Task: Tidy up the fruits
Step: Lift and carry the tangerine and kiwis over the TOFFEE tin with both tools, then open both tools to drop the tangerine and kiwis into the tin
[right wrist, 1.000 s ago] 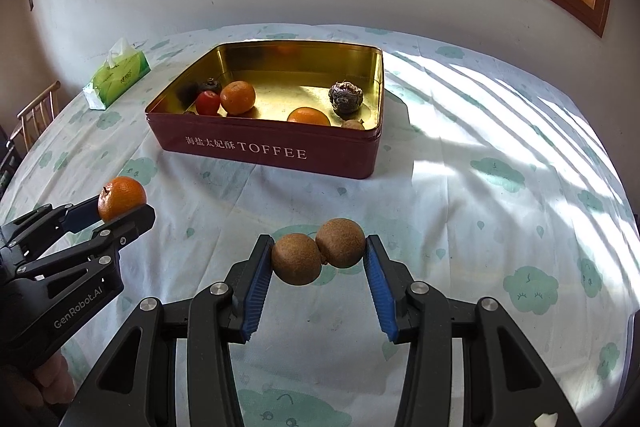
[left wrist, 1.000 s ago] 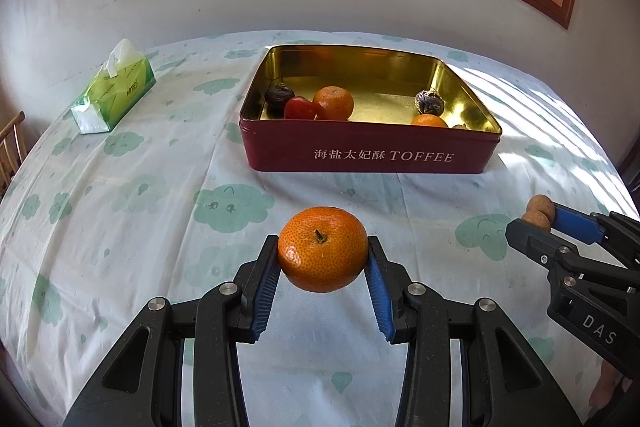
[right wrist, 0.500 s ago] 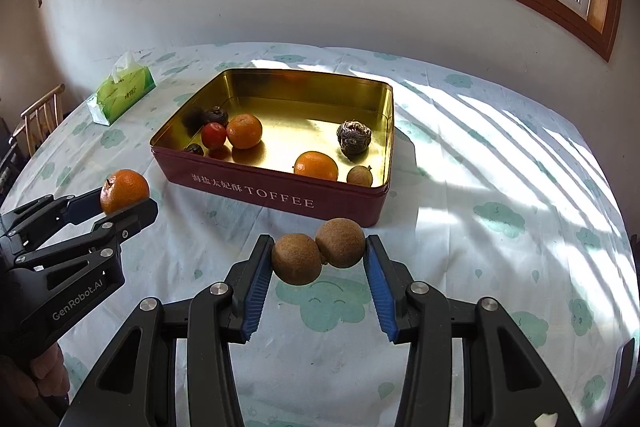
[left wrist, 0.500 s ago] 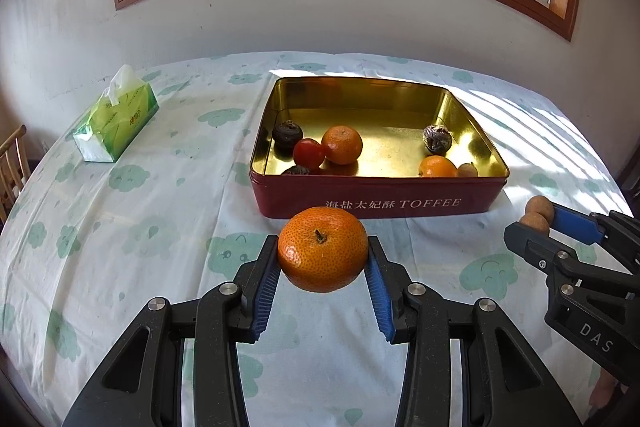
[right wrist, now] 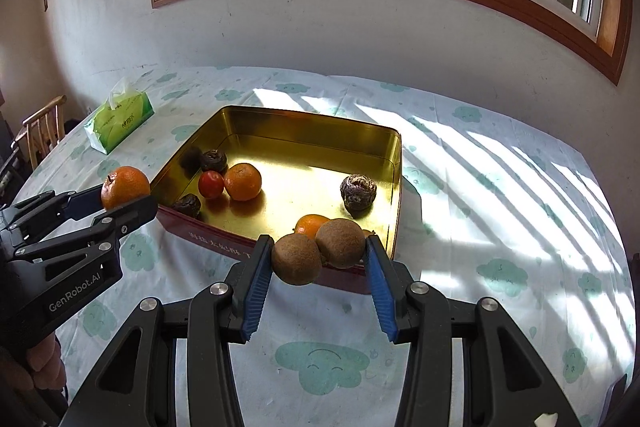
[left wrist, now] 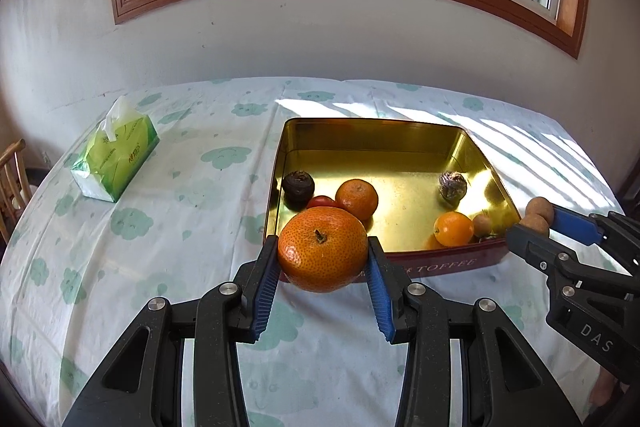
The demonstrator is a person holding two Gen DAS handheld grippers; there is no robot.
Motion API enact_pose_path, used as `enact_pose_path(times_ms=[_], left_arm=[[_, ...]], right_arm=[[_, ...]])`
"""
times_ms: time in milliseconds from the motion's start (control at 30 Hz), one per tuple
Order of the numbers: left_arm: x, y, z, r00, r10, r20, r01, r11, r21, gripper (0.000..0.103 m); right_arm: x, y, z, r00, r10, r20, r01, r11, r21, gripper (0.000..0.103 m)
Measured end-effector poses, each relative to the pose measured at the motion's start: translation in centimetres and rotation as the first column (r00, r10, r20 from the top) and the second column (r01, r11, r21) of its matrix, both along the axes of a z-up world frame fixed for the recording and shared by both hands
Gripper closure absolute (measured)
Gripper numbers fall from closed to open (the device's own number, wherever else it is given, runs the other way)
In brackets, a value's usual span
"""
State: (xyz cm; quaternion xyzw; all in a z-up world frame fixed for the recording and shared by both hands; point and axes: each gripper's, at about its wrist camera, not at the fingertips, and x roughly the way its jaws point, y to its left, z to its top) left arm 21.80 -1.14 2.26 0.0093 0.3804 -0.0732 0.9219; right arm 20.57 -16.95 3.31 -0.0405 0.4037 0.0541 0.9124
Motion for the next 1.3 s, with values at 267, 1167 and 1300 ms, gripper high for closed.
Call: enact_pose_path(times_ms=[267,1167,1300], left_arm=[[2.8,-0.5,-0.9,1.0,-0.002,-0.026,0.002,1.0,-0.011,0.06],[7.2,-1.3,-4.4,0.998,0.01,-0.068,-0.008,0.999,0.033,0.06],[7.2,-1.6,-4.8,0.998,0.009,-0.063,-0.006,0.999,0.044,0.06]], right_arm=[[2.7,0.1,-0.9,1.0,-0.001,-0.019,0.001,1.0,-0.017,0.061],[8.4,0.5,-5.2,0.995,-0.012,-0.098,0.006,0.998,-0.058,0.06],[8.5,0.4,-5.4,0.995,-0.013,-0.1,0.008,0.998,-0.055,0.06]])
